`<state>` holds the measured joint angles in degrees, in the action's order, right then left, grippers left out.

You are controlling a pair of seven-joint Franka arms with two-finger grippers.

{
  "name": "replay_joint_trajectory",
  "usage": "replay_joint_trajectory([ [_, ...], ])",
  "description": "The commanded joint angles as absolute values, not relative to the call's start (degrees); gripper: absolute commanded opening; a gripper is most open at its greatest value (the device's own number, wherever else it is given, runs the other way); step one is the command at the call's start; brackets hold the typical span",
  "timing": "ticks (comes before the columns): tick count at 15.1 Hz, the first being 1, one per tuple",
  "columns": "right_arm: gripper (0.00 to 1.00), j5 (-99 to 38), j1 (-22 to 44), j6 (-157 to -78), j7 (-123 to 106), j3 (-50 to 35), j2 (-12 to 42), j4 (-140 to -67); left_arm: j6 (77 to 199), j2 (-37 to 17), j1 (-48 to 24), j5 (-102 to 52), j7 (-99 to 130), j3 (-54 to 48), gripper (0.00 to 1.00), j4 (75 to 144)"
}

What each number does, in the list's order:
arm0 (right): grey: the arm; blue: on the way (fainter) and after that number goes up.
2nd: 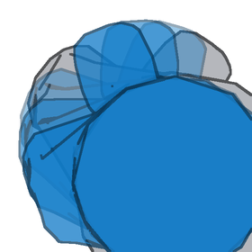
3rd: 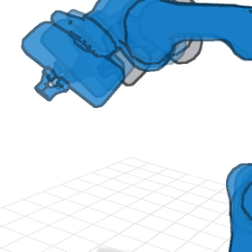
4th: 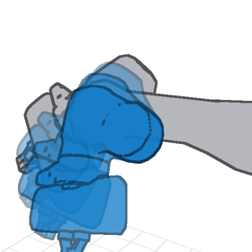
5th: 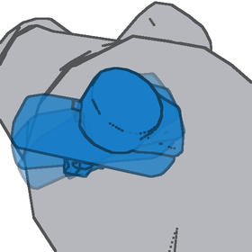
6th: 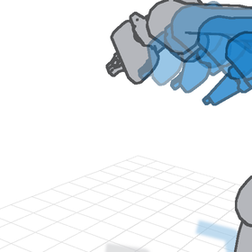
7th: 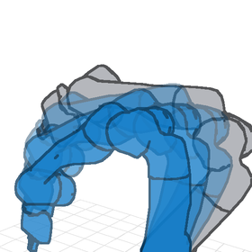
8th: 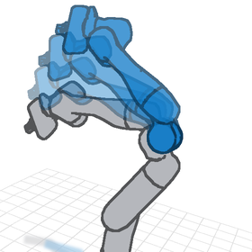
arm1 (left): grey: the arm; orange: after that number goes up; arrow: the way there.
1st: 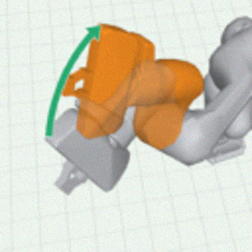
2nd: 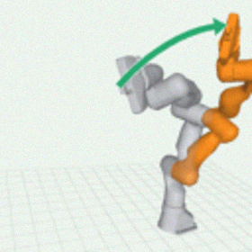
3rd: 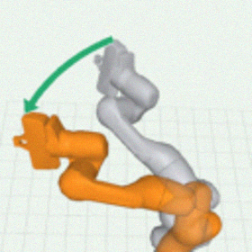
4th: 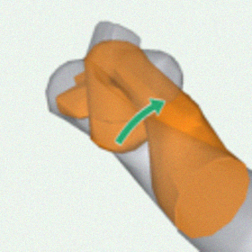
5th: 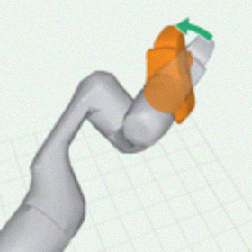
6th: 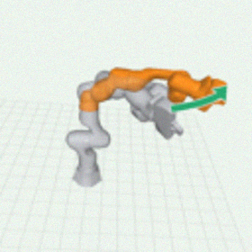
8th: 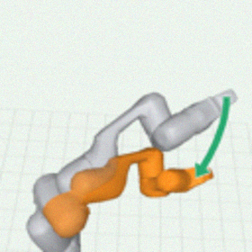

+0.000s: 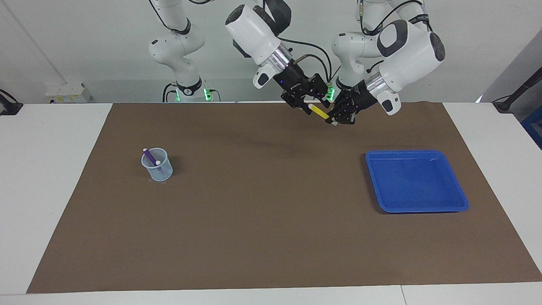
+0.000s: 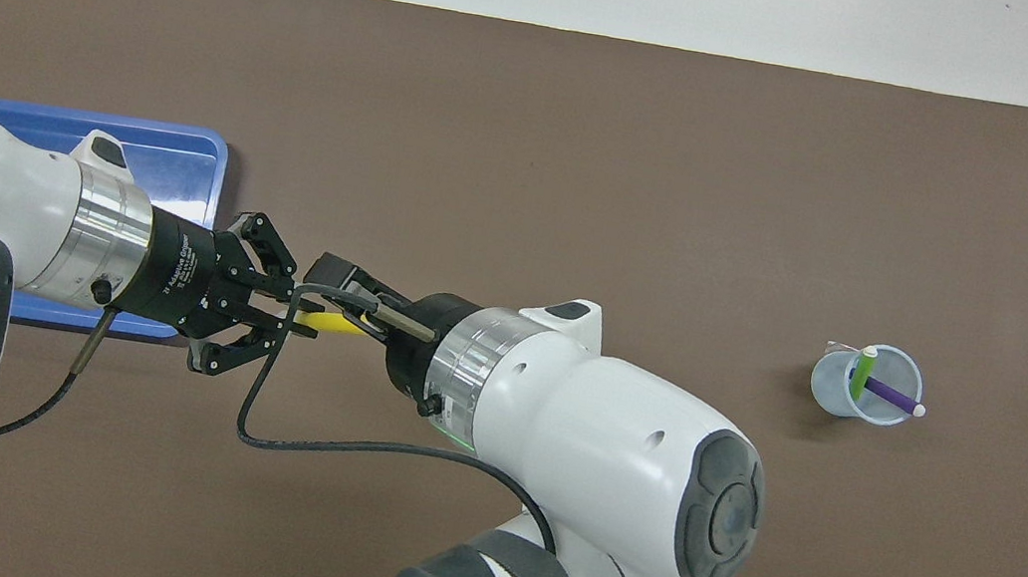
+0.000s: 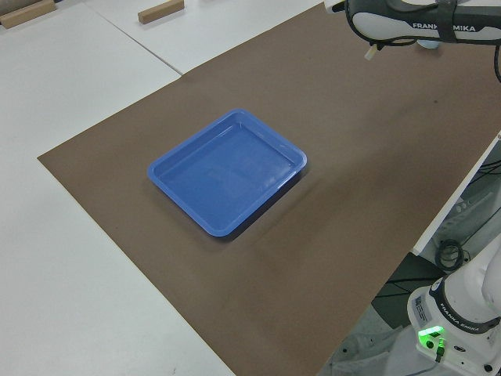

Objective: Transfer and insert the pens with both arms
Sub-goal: 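Grasp the yellow pen with the right gripper while the left gripper opens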

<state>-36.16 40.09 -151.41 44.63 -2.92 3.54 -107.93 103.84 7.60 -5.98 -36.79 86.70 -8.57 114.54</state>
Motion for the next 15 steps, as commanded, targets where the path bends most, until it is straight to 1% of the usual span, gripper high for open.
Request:
replay_joint_trajectory([
  [1,0.63,-35.8,40.2,-151.3,45.3,-2.9,3.8,-107.1,105.4,9.8,-7.3,-37.9,87.8,-7.6,0.00,117.0],
  [3,0.61,-35.4,40.2,-151.3,45.3,-2.9,3.8,-107.2,105.4,9.8,-7.3,-37.9,88.2,-7.6,0.00,117.0],
  [4,0.58,-34.6,40.2,-151.3,45.3,-2.9,3.7,-107.2,105.3,10.2,-7.3,-37.9,88.3,-7.7,0.00,117.0],
  [6,0.57,-34.1,40.3,-151.3,45.3,-2.9,3.4,-107.8,105.3,10.2,-7.6,-37.9,88.5,-7.6,0.00,117.0],
  [11,0.30,-33.0,41.1,-151.3,45.1,-2.9,3.3,-108.5,105.3,10.3,-7.6,-38.1,88.8,-7.6,0.00,117.0],
  [12,0.22,-33.0,41.1,-151.3,45.1,-2.9,3.3,-108.5,105.3,10.3,-7.6,-38.1,88.8,-7.6,0.00,117.0],
  [13,0.16,-33.0,41.1,-151.3,45.0,-2.9,3.3,-108.5,105.3,10.3,-7.6,-38.1,88.8,-7.6,0.00,117.0],
  [14,0.12,-33.0,41.1,-151.3,45.0,-2.9,3.3,-108.5,105.3,10.3,-7.6,-38.1,88.9,-7.6,0.00,117.0],
  [15,0.12,-33.0,41.2,-151.3,45.1,-2.9,3.3,-108.5,105.3,10.2,-7.6,-38.1,88.9,-7.6,0.00,117.0],
])
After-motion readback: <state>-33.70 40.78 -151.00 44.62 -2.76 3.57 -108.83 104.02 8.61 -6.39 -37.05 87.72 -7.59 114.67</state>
